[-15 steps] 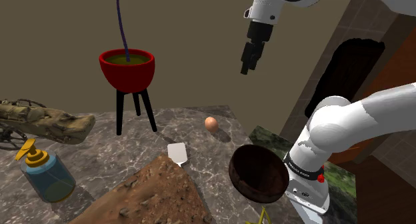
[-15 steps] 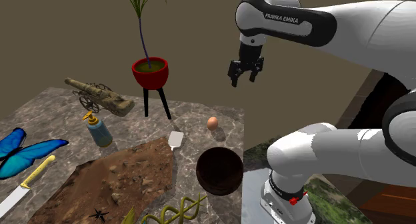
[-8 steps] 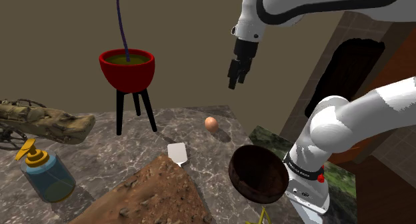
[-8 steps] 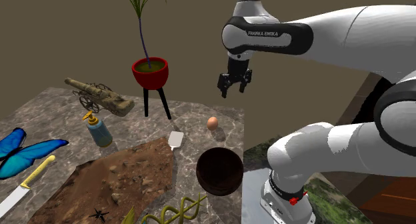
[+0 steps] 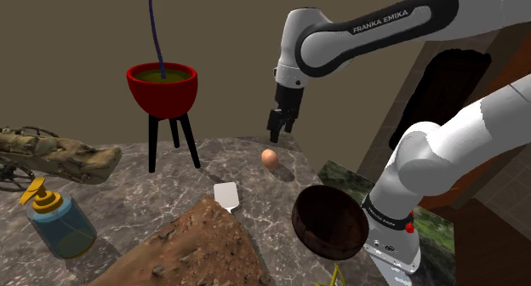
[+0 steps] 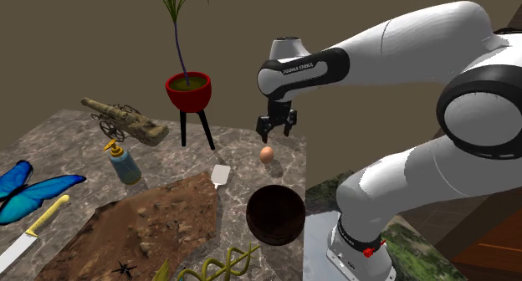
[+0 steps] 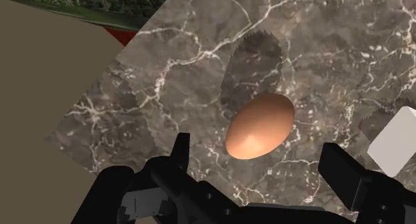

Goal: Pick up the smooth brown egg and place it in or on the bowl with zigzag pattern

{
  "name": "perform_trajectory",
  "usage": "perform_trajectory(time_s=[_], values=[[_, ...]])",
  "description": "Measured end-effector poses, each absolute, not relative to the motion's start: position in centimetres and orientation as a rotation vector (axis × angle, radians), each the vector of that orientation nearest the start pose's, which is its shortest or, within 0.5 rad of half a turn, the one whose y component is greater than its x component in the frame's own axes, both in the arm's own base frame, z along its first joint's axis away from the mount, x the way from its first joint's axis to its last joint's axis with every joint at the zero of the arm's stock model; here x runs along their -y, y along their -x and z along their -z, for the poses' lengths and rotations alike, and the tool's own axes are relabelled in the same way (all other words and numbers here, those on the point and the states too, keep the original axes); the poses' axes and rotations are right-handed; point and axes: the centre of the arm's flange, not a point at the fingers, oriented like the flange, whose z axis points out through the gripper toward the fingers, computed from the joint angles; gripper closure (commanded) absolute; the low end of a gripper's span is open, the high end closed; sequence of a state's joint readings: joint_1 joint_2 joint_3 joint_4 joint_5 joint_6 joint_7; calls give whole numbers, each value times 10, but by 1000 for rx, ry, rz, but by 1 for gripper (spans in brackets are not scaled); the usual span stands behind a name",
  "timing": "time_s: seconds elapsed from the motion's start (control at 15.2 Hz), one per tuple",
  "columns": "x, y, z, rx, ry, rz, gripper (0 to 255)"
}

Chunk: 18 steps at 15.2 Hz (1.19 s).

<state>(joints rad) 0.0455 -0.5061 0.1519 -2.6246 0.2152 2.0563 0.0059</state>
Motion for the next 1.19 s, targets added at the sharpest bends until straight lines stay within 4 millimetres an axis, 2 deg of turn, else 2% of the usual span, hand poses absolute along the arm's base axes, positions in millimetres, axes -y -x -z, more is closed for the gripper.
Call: perform_trajectory(time_s=[0.13,0.26,0.73,1.19], values=[[-96,-369,-381,91,3030,-122,0],[-106,-376,-366,86,3029,-129,0],[-112,-376,-327,84,3028,-132,0],[-113,-374,-320,84,3028,-131,0]])
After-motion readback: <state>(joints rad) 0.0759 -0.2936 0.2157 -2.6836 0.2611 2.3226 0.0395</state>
